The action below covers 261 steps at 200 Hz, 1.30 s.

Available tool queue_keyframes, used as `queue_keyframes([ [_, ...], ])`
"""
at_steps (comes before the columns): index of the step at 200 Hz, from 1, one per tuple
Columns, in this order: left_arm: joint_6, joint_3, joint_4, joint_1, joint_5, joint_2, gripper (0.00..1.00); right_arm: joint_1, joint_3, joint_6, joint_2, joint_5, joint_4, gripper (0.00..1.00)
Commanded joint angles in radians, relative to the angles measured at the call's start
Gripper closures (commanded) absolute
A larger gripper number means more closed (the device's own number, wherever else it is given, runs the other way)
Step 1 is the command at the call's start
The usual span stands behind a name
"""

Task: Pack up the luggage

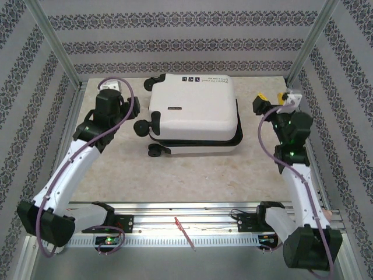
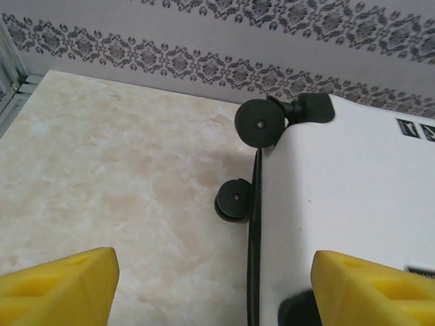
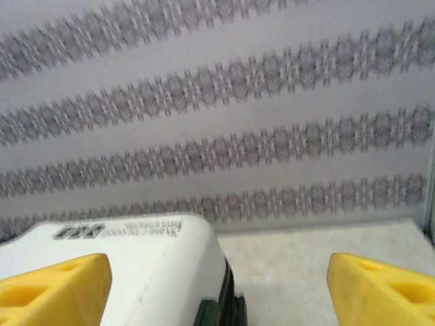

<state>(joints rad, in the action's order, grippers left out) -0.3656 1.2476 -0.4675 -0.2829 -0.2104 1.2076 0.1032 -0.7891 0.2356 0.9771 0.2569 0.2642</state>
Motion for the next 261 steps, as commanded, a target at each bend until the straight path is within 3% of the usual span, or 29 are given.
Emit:
queue_keyframes([
  [1,0.012,0.076,-0.046,0.068,0.060,0.090,0.25,0.012,-0.150,0.002,0.105,0.082,-0.281,0.14],
  [26,0.016,0.118,-0.062,0.116,0.107,0.200,0.27,0.015,-0.239,0.079,0.253,0.204,-0.325,0.13],
  [49,0.039,0.130,-0.039,0.150,0.089,0.312,0.28,0.015,-0.271,0.136,0.365,0.139,-0.343,0.15],
  [89,0.029,0.206,-0.026,0.176,0.200,0.479,0.34,0.016,-0.317,0.166,0.530,0.041,-0.388,0.17],
  [121,-0.003,0.230,0.006,0.168,0.282,0.534,0.35,0.018,-0.403,0.177,0.704,0.035,-0.468,0.29],
  [185,-0.051,0.176,0.094,0.067,0.386,0.528,0.35,-0.014,-0.475,0.219,0.890,0.182,-0.435,0.34],
  [261,-0.187,-0.074,0.210,0.001,0.347,0.347,0.38,-0.212,-0.696,0.212,1.084,0.324,-0.462,0.37],
])
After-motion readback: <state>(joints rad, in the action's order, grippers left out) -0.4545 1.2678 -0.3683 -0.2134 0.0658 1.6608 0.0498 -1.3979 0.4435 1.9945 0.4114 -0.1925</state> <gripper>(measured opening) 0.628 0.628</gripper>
